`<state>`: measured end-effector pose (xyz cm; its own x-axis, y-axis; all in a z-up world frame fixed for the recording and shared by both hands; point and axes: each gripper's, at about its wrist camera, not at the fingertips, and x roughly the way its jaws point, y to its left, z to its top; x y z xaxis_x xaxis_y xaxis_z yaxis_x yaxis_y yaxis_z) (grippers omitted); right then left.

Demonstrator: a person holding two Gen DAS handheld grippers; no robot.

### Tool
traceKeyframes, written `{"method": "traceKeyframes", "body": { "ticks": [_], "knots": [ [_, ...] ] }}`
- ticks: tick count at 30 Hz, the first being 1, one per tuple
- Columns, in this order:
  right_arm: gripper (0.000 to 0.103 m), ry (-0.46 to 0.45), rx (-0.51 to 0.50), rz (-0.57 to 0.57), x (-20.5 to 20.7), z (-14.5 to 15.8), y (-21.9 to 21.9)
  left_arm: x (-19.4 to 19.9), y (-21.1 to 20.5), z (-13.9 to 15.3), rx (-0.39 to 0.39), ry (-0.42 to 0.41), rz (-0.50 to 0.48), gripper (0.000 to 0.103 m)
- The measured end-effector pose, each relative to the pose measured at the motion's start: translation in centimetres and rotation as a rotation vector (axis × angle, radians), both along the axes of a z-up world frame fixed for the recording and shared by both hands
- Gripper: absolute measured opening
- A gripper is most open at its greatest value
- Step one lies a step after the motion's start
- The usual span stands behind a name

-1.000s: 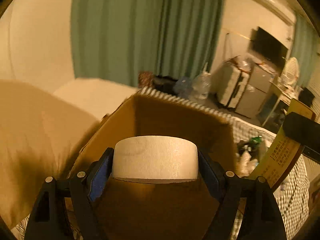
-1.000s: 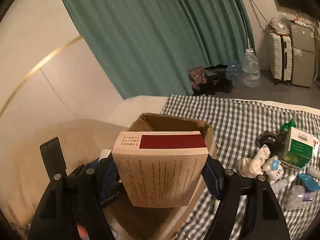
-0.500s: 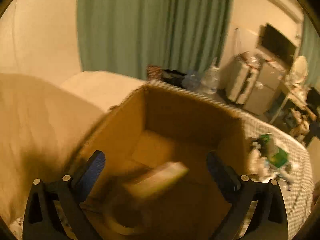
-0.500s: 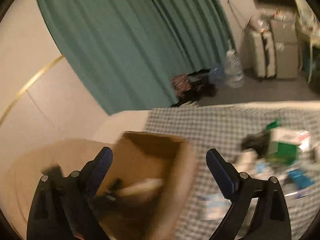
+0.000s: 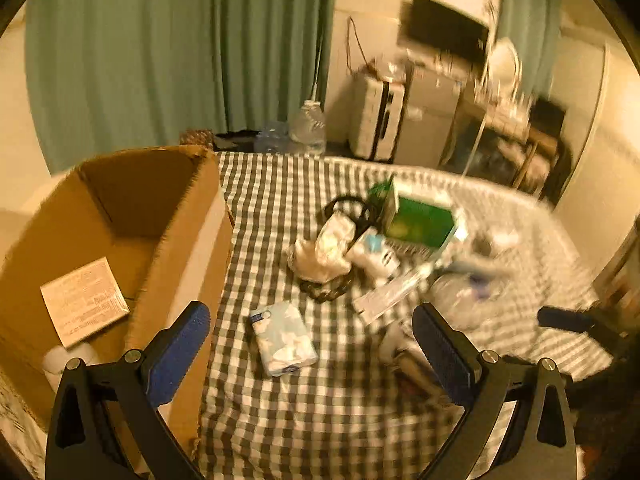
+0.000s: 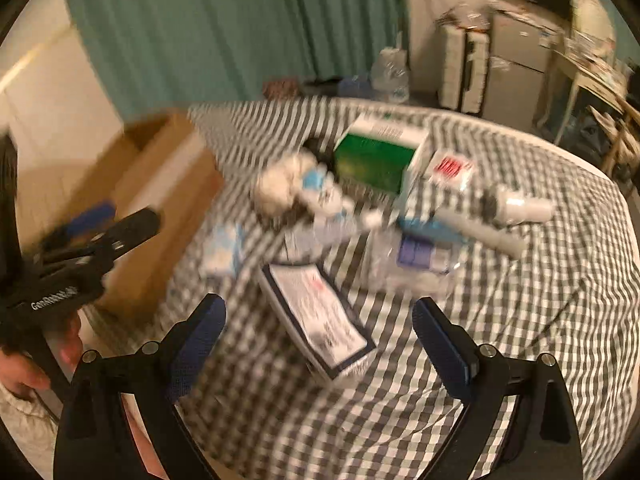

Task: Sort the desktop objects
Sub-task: 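Grasp the blue cloud-print tissue pack with left while right holds a silver packet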

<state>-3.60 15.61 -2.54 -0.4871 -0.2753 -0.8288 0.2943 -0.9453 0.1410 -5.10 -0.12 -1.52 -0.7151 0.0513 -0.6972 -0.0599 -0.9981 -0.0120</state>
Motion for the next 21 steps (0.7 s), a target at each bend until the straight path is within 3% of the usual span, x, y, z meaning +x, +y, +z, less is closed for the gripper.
{"method": "traceKeyframes", "body": {
  "ticks": [2, 7, 9, 11, 14, 18, 20, 21],
  "knots": [
    [0.095, -0.027, 0.019, 0.032, -0.3, -1.6, -1.2, -0.6, 0.5, -1.5, -0.042, -0.005, 0.010, 0.103],
    [0.095, -0.082, 0.069, 0.068, -0.8, -5.2, -2.7, -1.8, -1.1, -4.9, 0.001, -0.109, 0.052, 0.103],
    [0.095, -0.114, 0.090, 0.047, -1.2, -6.3, -2.9, -1.9, -0.8, -5.9, -0.025, -0.106, 0.040, 0.103],
    [0.088, -0.142, 0.093, 0.055, -1.6, -7.2, -3.2, -2.0, -0.4, -6.7, -0.048, -0.105, 0.025, 0.103],
    [0.077, -0.158, 0.142, 0.063, -2.0, -8.1, -3.9, -2.4, -0.8, -7.6, -0.040, -0.132, 0.028, 0.103],
    [0.038, -0.191, 0.192, 0.066, -2.7, -9.8, -4.0, -2.8, -1.0, -8.5, -0.005, -0.161, 0.024, 0.103],
    [0.030, -0.186, 0.165, 0.073, -2.9, -9.6, -3.6, -3.1, -1.1, -9.2, 0.012, -0.188, 0.030, 0.103],
    [0.022, -0.183, 0.152, 0.070, -3.0, -9.3, -3.4, -3.2, -1.3, -9.5, 0.028, -0.199, 0.032, 0.103]
  ]
}}
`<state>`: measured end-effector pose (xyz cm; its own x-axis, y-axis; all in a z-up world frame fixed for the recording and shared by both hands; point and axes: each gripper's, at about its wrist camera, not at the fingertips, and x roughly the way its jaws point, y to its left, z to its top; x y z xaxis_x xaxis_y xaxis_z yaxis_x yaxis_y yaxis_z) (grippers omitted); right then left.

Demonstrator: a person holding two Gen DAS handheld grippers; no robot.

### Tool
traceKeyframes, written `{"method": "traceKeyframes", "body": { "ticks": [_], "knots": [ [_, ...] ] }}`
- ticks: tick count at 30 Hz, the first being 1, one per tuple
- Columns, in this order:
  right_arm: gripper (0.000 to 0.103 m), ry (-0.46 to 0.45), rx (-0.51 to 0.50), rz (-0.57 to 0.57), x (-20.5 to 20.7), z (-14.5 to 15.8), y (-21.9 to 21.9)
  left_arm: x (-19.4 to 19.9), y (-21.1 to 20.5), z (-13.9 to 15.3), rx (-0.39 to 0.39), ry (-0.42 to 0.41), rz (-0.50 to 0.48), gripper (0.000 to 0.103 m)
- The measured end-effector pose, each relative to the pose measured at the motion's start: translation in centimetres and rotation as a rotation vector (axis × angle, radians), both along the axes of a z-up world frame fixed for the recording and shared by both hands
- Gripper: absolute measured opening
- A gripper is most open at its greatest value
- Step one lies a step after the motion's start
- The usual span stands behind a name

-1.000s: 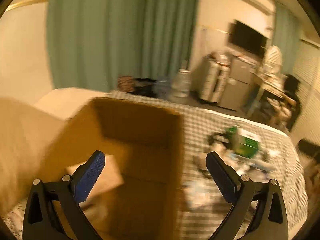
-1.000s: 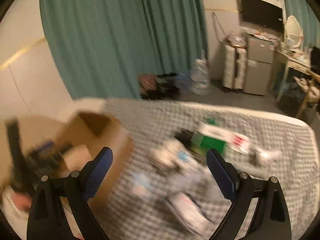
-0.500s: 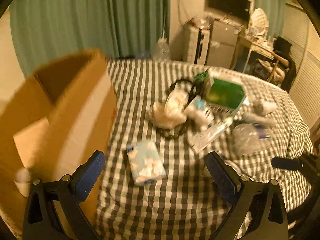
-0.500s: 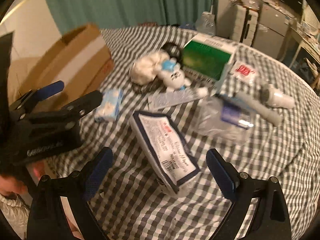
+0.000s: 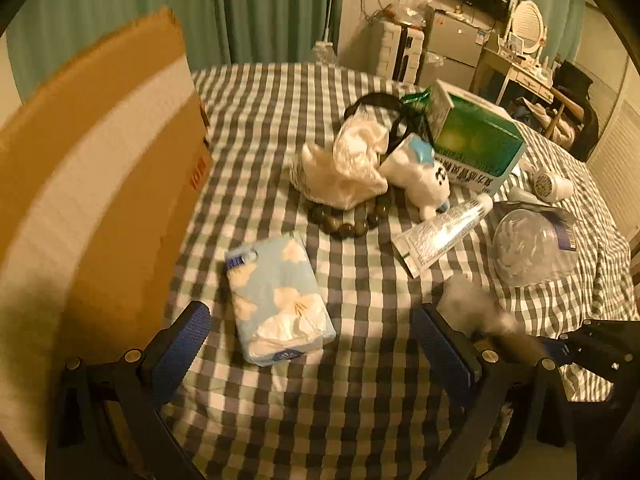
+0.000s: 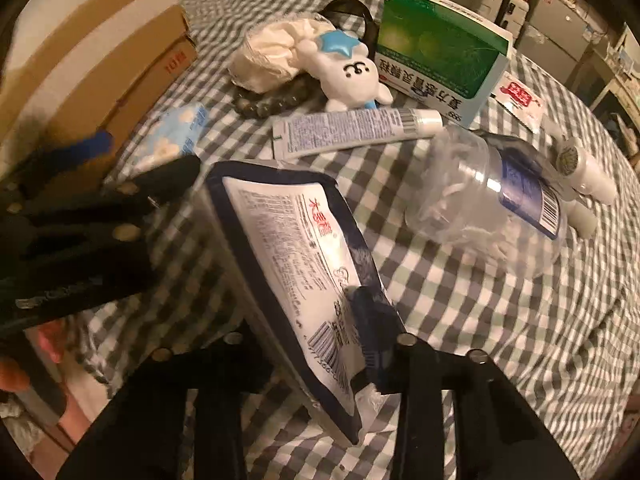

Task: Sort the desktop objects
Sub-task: 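Grasp the blue cloud-print tissue pack with left while right holds a silver packet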

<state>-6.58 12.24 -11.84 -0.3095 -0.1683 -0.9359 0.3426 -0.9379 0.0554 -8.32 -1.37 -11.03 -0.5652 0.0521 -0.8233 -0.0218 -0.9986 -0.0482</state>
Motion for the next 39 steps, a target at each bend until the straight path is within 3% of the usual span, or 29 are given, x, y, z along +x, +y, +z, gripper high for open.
{"method": "traceKeyframes", "body": {
  "ticks": [10, 16, 17, 18, 20, 23, 26, 34, 39],
  "knots": [
    [0.017, 0.068, -0.074, -0.033, 0.3, 2.9, 1.6, -0.9, -0.7, -2.9, 0.063, -0.095, 0.050, 0.103],
    [0.017, 0.073, -0.118, -0.037, 0.1, 3.6, 1.8, -0.8, -2.6, -3.0, 0.215, -0.059, 0.101, 0.103],
    [0.017, 0.074, -0.122, -0.036, 0.1, 3.7, 1.9, -0.7, -2.9, -2.9, 0.235, -0.053, 0.109, 0.096],
    [0.017, 0.074, -0.123, -0.035, 0.1, 3.4, 1.7, -0.6, -3.2, -2.7, 0.244, -0.034, 0.119, 0.079],
    [0.017, 0.074, -0.123, -0.032, 0.1, 3.2, 1.5, -0.6, -3.6, -2.6, 0.193, -0.033, 0.136, 0.052],
    [0.017, 0.068, -0.120, -0.026, 0.1, 2.9, 1.2, -0.5, -3.7, -2.7, 0.189, -0.034, 0.134, 0.052],
    [0.017, 0.071, -0.125, -0.024, 0.1, 3.0, 1.3, -0.3, -3.0, -2.1, 0.138, -0.032, 0.109, 0.052],
    [0.017, 0.109, -0.168, -0.066, 0.2, 4.3, 2.4, 1.2, -1.5, 1.9, 0.046, 0.045, 0.038, 0.052],
    [0.017, 0.149, -0.216, -0.085, 0.5, 5.4, 2.7, 2.1, -1.2, 3.5, 0.003, 0.045, 0.018, 0.052]
  ]
}}
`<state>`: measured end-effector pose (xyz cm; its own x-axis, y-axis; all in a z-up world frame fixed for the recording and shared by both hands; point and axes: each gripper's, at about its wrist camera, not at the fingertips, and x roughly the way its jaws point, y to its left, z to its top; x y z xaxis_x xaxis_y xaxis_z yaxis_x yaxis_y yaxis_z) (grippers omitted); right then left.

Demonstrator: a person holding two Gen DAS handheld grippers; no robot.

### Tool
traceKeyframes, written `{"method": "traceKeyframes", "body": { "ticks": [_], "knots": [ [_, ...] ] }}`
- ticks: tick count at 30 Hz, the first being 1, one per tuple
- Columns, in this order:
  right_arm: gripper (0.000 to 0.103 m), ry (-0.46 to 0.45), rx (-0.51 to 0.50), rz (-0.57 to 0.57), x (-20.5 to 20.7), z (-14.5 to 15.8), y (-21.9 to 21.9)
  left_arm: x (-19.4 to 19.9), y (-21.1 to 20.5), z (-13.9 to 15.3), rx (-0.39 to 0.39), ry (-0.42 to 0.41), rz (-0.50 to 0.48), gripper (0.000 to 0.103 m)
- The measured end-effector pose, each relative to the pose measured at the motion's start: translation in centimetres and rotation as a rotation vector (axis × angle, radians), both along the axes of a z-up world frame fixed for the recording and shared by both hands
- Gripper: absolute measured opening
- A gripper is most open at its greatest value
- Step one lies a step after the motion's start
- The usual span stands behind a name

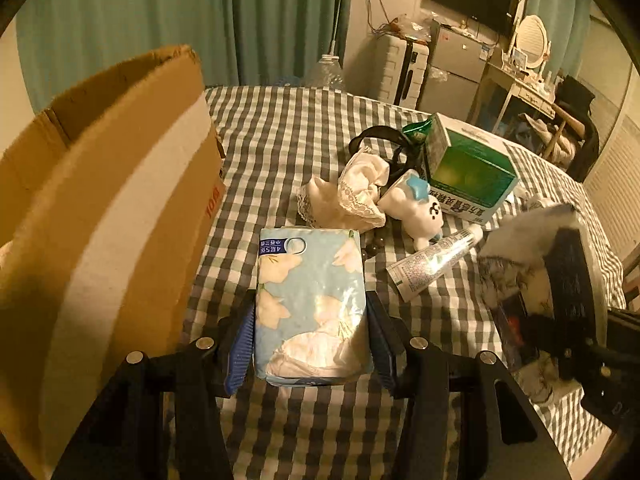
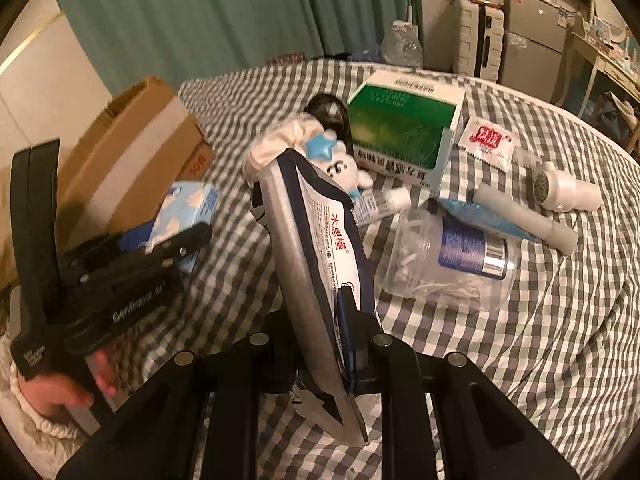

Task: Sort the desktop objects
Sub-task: 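Grasp the blue cloud-print tissue pack with left while right holds a silver packet, then carry tissue pack and silver packet into the cardboard box and release both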

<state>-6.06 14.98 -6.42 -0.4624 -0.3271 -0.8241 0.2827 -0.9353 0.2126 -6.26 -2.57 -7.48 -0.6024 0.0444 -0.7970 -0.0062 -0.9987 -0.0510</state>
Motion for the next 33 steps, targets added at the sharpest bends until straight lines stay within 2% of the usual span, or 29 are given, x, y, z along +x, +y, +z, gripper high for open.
{"method": "traceKeyframes", "body": {
  "ticks": [6, 11, 16, 21, 27, 33],
  "knots": [
    [0.017, 0.063, -0.020, 0.000, 0.8, 1.3, -0.3, 0.1, 0.5, 3.2, 0.009, 0.072, -0.016, 0.052],
    [0.017, 0.116, -0.062, 0.012, 1.5, 3.0, -1.2, 0.8, -0.2, 7.2, 0.105, 0.165, -0.030, 0.052],
    [0.017, 0.161, -0.115, 0.038, 2.3, 5.3, -2.5, 1.8, -2.8, 11.4, 0.117, 0.284, -0.001, 0.052],
    [0.017, 0.192, -0.175, 0.071, 2.4, 7.7, -5.3, 2.2, -7.6, 13.7, 0.109, 0.355, 0.095, 0.052],
    [0.017, 0.199, -0.279, 0.175, 0.1, 10.8, -12.2, 2.4, -14.9, 13.6, 0.139, 0.332, 0.224, 0.052],
    [0.017, 0.178, -0.348, 0.238, -2.3, 11.5, -18.7, 1.8, -20.0, 11.2, 0.093, 0.269, 0.324, 0.052]
  ]
}}
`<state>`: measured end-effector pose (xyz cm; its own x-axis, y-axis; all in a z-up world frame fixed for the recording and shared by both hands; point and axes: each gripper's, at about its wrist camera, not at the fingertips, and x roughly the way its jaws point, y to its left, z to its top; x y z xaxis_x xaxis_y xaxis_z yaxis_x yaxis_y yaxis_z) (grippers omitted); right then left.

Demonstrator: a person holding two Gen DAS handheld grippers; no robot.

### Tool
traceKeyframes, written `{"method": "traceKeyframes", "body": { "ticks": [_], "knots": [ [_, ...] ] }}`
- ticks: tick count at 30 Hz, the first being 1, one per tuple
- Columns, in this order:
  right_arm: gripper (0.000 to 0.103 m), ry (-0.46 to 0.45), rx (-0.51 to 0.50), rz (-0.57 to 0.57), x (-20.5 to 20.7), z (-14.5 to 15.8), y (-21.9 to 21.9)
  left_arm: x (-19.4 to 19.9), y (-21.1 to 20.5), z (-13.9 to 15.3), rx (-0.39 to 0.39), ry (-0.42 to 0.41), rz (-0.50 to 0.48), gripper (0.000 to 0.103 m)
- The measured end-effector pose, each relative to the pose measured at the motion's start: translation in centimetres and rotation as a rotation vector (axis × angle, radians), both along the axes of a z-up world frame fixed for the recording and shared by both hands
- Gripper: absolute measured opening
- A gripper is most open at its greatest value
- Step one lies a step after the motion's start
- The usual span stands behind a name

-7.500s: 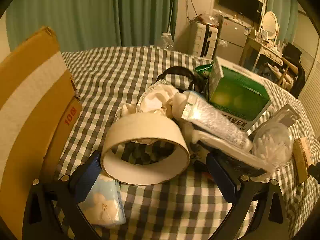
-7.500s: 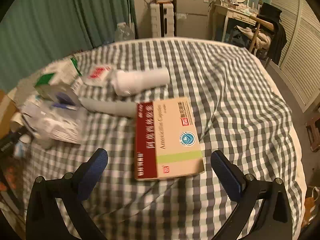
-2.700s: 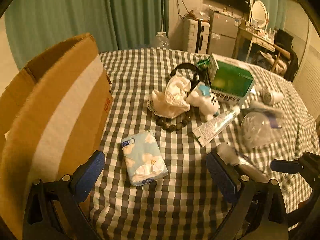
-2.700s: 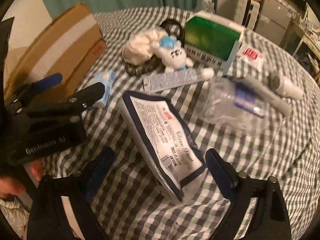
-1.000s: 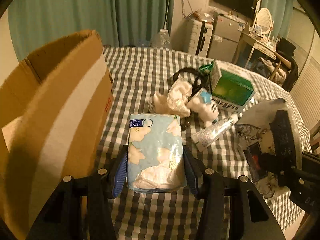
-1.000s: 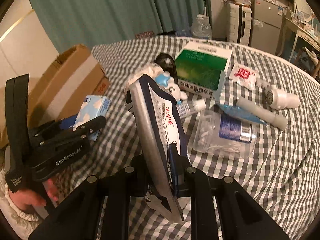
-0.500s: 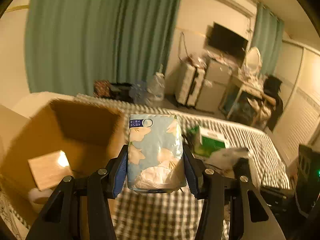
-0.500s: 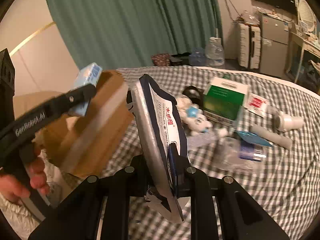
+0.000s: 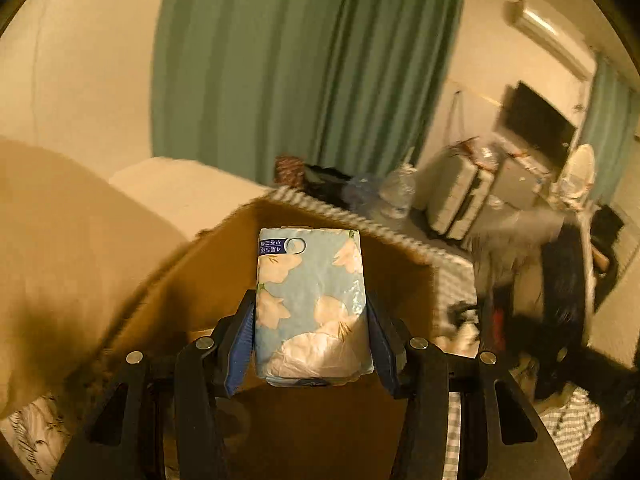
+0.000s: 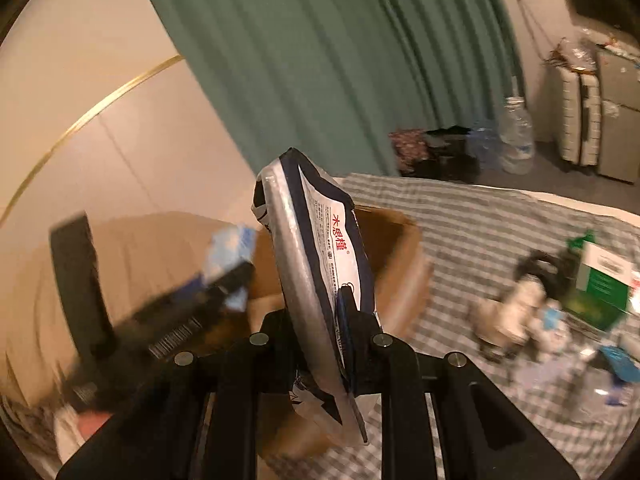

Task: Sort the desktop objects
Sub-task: 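Carry tissue pack and silver packet into the cardboard box and release both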

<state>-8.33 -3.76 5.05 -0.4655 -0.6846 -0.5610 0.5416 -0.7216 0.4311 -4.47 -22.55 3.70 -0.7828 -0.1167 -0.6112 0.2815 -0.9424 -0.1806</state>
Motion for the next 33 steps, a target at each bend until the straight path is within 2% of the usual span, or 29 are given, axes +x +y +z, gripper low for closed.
{"method": "traceKeyframes", "body": {
  "ticks": [4, 8, 9, 10, 11, 12, 14, 15, 19, 23, 25, 29, 31, 33],
  "knots": [
    [0.017, -0.033, 0.000, 0.003, -1.5, -0.9, -2.7, -0.4, -1.7, -1.7, 0.010, -0.040, 0.027, 0.052],
    [0.020, -0.068, -0.041, -0.022, -2.7, -1.3, -3.3, 0.0, -2.9, -2.4, 0.012, -0.054, 0.040, 0.053],
    [0.028, -0.081, -0.063, -0.027, -3.3, -1.4, -3.2, 0.1, -3.1, -2.5, 0.013, -0.059, 0.042, 0.054],
    [0.052, -0.094, -0.094, -0.036, -3.5, -1.3, -3.1, 0.0, -3.0, -2.5, 0.010, -0.064, 0.043, 0.055],
    [0.063, -0.103, -0.120, -0.057, -3.7, -1.1, -2.8, 0.0, -2.8, -2.4, 0.000, -0.068, 0.040, 0.063],
    [0.072, -0.100, -0.126, -0.073, -3.6, -0.8, -2.4, -0.1, -2.6, -2.3, -0.010, -0.069, 0.038, 0.081],
    [0.072, -0.053, -0.110, -0.089, -3.2, 0.4, -1.1, 0.2, -2.0, -1.9, -0.029, -0.059, 0.036, 0.100],
    [0.072, -0.034, -0.098, -0.095, -3.0, 0.9, -0.5, 0.3, -1.7, -1.6, -0.041, -0.050, 0.030, 0.102],
    [0.072, 0.102, 0.055, -0.189, -0.7, 2.6, 5.8, 0.1, -0.5, -1.4, -0.048, -0.044, -0.007, 0.103],
    [0.076, 0.124, 0.234, -0.323, 1.0, 2.3, 13.4, 0.0, 1.9, -1.1, -0.015, -0.034, -0.070, 0.103],
    [0.081, 0.108, 0.269, -0.425, 1.9, 1.6, 17.3, 0.0, 4.1, -0.8, -0.013, -0.023, -0.112, 0.103],
    [0.089, 0.017, 0.251, -0.557, 3.5, -2.4, 23.8, 0.3, 9.1, -0.2, -0.017, 0.010, -0.215, 0.103],
    [0.099, -0.014, 0.295, -0.566, 3.0, -3.7, 24.6, 0.6, 11.5, -0.2, -0.026, 0.028, -0.252, 0.103],
    [0.101, -0.052, 0.362, -0.545, 1.7, -5.8, 24.6, 0.8, 13.9, -0.8, -0.042, 0.042, -0.292, 0.103]
  ]
}}
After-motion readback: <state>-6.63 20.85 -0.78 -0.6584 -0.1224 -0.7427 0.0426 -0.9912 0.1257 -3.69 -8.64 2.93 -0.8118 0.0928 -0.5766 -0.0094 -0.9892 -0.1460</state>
